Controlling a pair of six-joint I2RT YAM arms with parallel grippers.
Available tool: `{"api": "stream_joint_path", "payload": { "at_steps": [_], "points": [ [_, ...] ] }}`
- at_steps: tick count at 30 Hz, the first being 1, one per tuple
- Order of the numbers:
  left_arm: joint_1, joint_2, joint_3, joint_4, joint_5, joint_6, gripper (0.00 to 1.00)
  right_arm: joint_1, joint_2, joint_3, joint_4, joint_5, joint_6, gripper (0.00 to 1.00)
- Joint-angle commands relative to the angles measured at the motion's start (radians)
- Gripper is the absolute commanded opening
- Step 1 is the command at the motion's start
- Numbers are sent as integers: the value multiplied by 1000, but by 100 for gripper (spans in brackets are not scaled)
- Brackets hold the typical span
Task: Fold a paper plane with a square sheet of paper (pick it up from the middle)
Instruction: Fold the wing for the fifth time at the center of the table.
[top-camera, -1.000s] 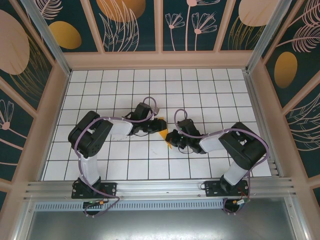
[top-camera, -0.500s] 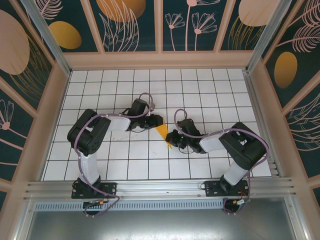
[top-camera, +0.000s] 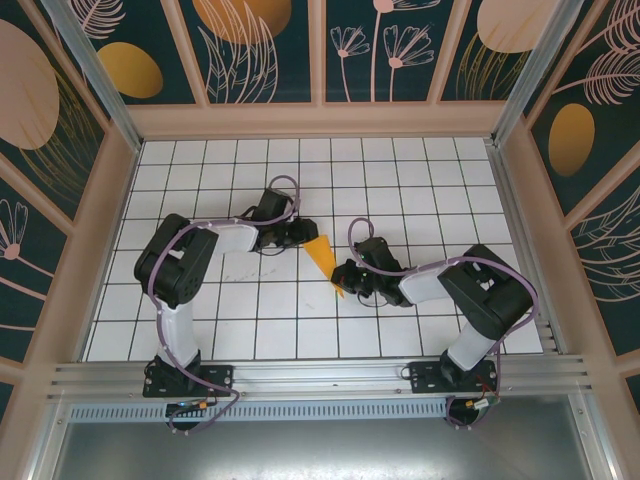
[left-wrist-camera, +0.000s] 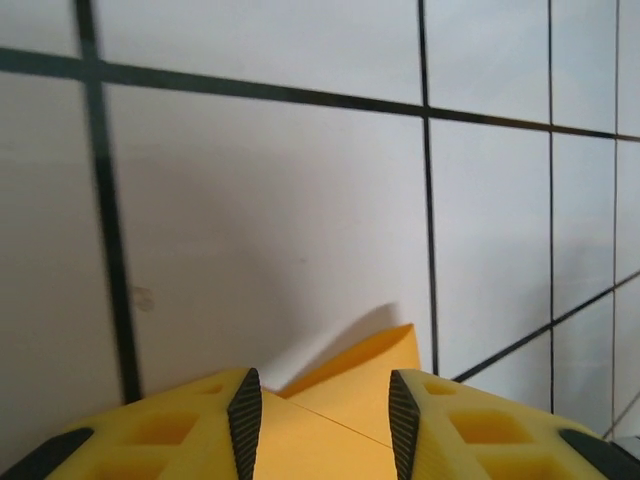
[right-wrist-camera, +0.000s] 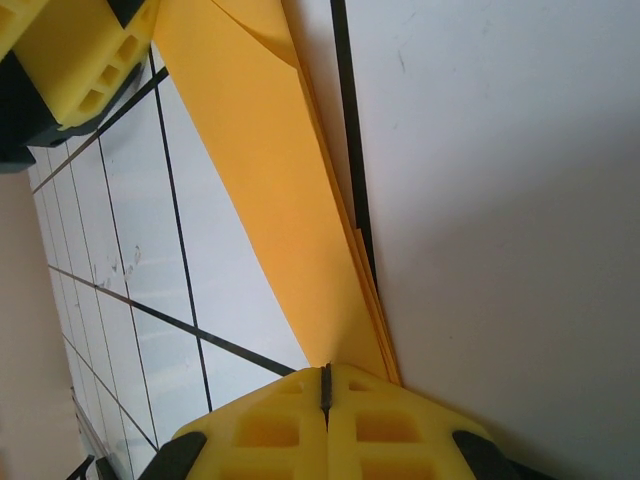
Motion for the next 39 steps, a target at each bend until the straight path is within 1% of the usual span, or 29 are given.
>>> {"api": "stream_joint_path", "payload": {
  "at_steps": [1, 5, 9, 12, 15, 18, 21, 23, 24, 29, 33, 36, 39],
  "points": [
    [45, -37, 1, -112, -156, 53, 42, 7, 48, -65, -297, -6, -32, 0],
    [45, -110, -9, -135, -162, 58, 43, 20, 43, -62, -292, -6, -27, 0],
    [44, -216, -108, -52, -66, 12, 42, 29, 27, -70, -285, 0, -9, 0],
    [15, -286, -203, 82, 44, -51, 40, 43, 11, -77, -280, 2, 5, 0],
    [-58, -286, -218, 108, 67, -65, 39, 63, -16, -97, -268, 18, 35, 0],
    [-130, -249, -233, 164, 89, -90, 38, 74, -33, -106, -259, 23, 45, 0],
    [-145, -204, -275, 248, 111, -133, 38, 77, -36, -108, -265, 31, 45, 0],
    [-146, -189, -295, 288, 107, -130, 38, 78, -34, -112, -259, 29, 47, 0],
    [-146, -177, -296, 280, 94, -122, 38, 78, -33, -115, -260, 30, 47, 0],
    [-141, -116, -274, 215, -26, -87, 38, 78, -28, -111, -273, 30, 37, 0],
    [-110, -90, -261, 192, -62, -99, 37, 78, -35, -114, -293, 36, 34, 0],
    [-71, -113, -266, 165, -74, -101, 37, 78, -39, -115, -308, 39, 30, 0],
    [-35, -133, -261, 135, -87, -76, 38, 78, -37, -114, -313, 38, 26, 0]
  ]
}}
